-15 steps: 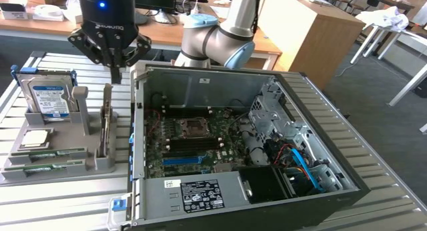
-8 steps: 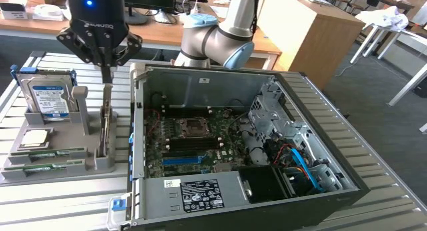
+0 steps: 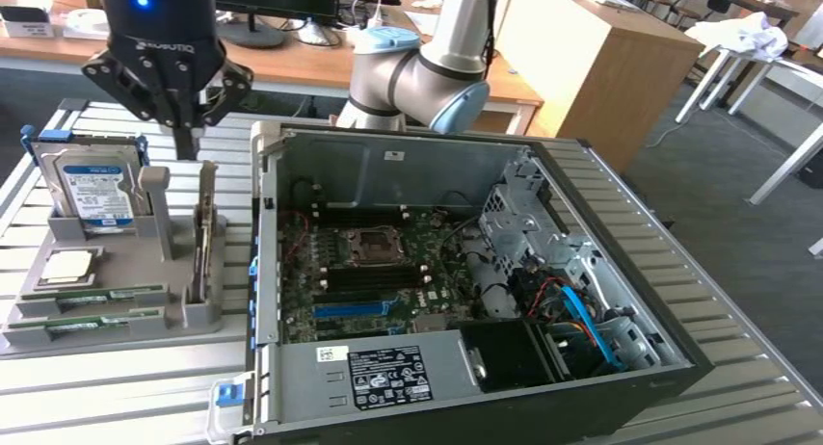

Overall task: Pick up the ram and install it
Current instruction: 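Reach for the ram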

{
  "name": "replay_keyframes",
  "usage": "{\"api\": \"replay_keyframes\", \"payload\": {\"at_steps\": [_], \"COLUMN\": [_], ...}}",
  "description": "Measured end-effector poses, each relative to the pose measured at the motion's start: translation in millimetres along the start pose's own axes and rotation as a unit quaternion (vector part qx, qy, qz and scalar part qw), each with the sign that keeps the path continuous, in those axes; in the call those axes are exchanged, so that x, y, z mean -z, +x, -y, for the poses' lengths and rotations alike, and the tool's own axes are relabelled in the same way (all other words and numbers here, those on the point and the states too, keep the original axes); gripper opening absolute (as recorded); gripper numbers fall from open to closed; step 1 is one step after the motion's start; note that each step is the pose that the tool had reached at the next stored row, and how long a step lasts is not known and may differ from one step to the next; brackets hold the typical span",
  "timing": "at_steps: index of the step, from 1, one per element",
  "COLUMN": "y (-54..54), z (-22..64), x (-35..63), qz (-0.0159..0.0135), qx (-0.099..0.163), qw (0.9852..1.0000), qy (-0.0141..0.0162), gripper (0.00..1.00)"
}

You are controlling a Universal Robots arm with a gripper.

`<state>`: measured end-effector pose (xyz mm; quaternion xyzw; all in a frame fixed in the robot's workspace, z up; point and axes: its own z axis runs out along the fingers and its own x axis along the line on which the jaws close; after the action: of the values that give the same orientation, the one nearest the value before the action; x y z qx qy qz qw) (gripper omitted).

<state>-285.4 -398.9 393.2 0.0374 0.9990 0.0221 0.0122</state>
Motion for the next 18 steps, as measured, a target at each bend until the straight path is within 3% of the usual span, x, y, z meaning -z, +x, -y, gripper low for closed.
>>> {"api": "replay_keyframes", "payload": {"at_steps": [18], "y": [44.1], "z": [3.3], "x": [1.1], "qz": [-0.0008], "qx": [0.0], "qw": [1.0], "qy": [0.0001], "gripper": [0.1]}}
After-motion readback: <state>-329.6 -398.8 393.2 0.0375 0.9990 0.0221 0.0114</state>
